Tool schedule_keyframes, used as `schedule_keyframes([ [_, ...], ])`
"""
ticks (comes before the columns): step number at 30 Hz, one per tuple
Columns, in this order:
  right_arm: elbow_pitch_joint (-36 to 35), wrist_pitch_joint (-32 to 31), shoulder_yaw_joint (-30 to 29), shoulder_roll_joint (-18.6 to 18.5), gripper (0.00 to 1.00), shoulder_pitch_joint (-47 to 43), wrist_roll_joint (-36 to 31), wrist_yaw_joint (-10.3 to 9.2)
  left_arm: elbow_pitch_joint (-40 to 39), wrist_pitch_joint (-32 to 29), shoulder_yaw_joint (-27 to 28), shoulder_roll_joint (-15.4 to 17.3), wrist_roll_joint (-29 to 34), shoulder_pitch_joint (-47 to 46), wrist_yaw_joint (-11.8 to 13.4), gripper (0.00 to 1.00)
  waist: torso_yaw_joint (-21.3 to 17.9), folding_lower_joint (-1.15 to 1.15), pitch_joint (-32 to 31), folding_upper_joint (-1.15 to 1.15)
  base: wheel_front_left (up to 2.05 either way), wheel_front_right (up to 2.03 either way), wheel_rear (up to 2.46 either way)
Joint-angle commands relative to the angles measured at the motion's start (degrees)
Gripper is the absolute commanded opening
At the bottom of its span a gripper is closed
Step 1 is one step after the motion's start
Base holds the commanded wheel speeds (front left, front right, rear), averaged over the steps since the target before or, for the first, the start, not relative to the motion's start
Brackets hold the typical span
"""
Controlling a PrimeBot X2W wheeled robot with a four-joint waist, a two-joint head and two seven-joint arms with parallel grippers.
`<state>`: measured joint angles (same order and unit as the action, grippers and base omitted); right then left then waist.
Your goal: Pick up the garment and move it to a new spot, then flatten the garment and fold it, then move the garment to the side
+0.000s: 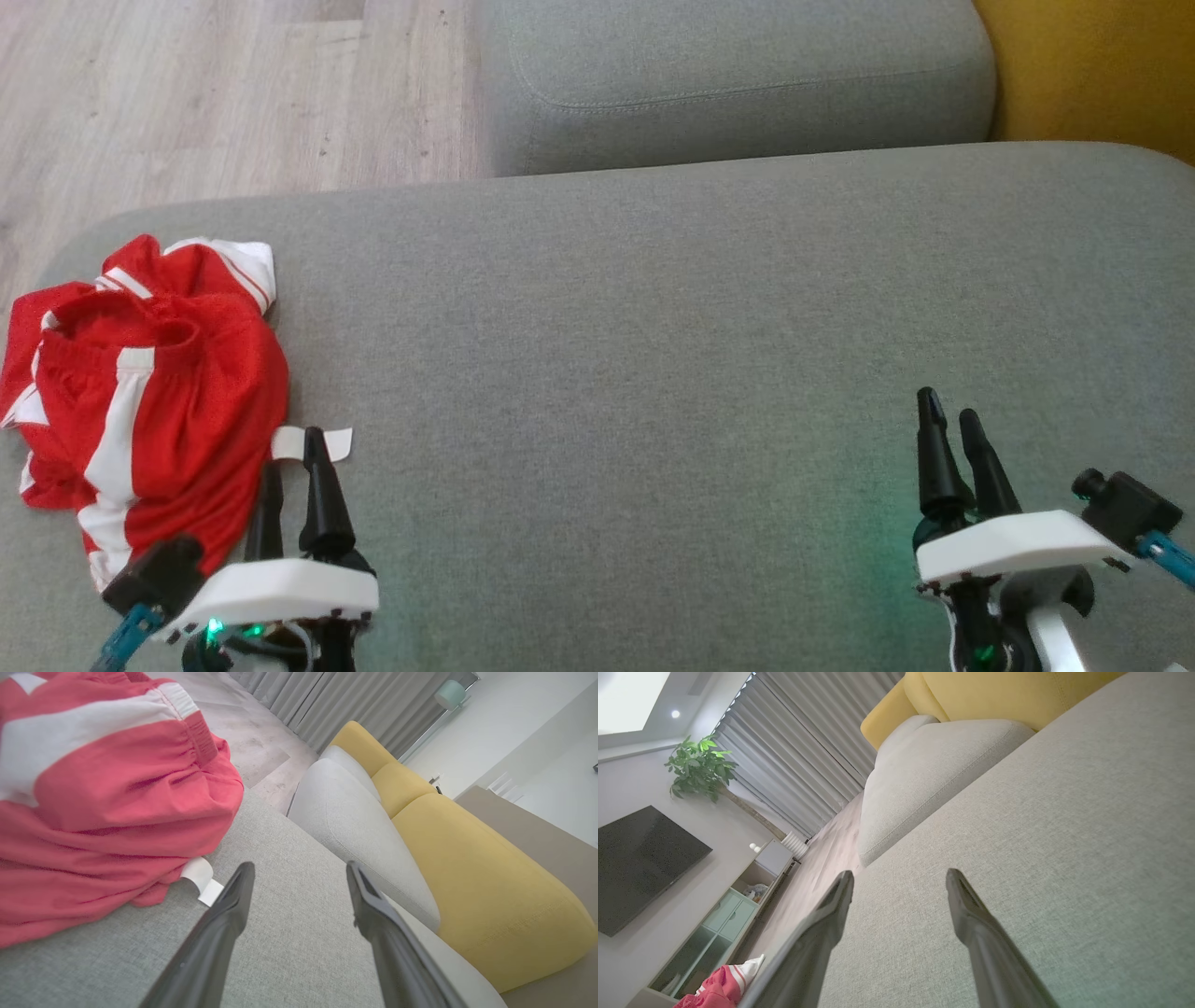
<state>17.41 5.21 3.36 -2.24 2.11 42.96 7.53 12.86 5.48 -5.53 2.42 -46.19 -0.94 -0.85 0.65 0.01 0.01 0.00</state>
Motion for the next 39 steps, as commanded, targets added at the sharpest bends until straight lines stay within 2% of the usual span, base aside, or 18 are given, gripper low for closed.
schedule_keyframes([
  [1, -2.27, 1.03, 1.32, -0.43, 1.0, 3.45, -2.15, -0.03, -2.22, 0.81, 0.58, 0.32, 2.01, -3.24, 0.51, 1.0, 0.05, -0.01, -0.05, 0.0, 0.0, 0.0, 0.0],
  [24, -1.59, 4.92, 5.28, -0.53, 1.0, 4.76, -19.05, -0.03, -4.26, 4.68, -2.05, 0.38, 18.4, -4.15, 1.51, 1.0, 0.04, -0.01, 0.38, 0.0, 0.0, 0.0, 0.0],
  [39, -0.66, 7.28, 4.89, -0.58, 1.0, 5.52, -30.8, -0.04, -4.88, 7.03, -3.98, 0.42, 27.37, -4.36, 2.94, 1.0, -0.14, -0.01, 0.46, 0.0, 0.0, 0.0, 0.0],
])
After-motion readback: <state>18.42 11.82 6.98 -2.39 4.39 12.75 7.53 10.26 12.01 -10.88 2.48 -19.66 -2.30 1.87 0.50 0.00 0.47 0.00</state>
